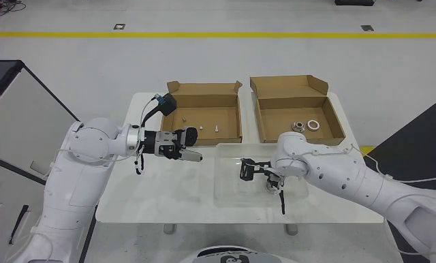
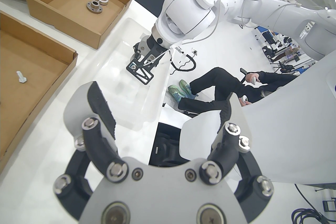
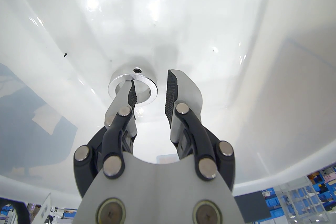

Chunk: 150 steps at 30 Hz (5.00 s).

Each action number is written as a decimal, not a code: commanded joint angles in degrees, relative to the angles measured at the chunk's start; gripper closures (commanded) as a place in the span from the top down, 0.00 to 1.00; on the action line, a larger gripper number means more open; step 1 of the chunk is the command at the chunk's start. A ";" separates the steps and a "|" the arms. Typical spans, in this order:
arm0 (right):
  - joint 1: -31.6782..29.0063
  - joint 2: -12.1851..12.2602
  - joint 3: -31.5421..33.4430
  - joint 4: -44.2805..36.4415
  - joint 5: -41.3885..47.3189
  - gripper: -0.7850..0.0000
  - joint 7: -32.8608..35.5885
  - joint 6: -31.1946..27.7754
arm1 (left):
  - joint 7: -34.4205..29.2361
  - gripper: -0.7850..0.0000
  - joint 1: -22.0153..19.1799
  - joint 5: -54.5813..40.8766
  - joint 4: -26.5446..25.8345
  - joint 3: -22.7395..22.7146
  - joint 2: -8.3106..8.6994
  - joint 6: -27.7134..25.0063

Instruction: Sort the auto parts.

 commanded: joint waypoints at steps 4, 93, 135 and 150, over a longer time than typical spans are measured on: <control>-0.55 -0.02 0.77 -0.07 -0.44 0.36 -1.04 -0.06 | 0.00 1.00 0.00 0.00 0.00 0.00 0.00 0.00; -2.79 -1.95 33.75 2.54 113.37 0.00 9.67 5.45 | 0.00 1.00 0.00 0.00 0.00 0.00 0.00 0.00; -11.38 -6.98 41.91 2.41 117.49 0.00 3.04 10.26 | 0.00 1.00 0.00 0.00 0.00 0.00 0.00 0.00; -16.43 -8.71 44.25 -0.40 130.26 0.00 6.24 13.71 | 0.00 1.00 0.00 0.00 0.00 0.00 0.00 0.00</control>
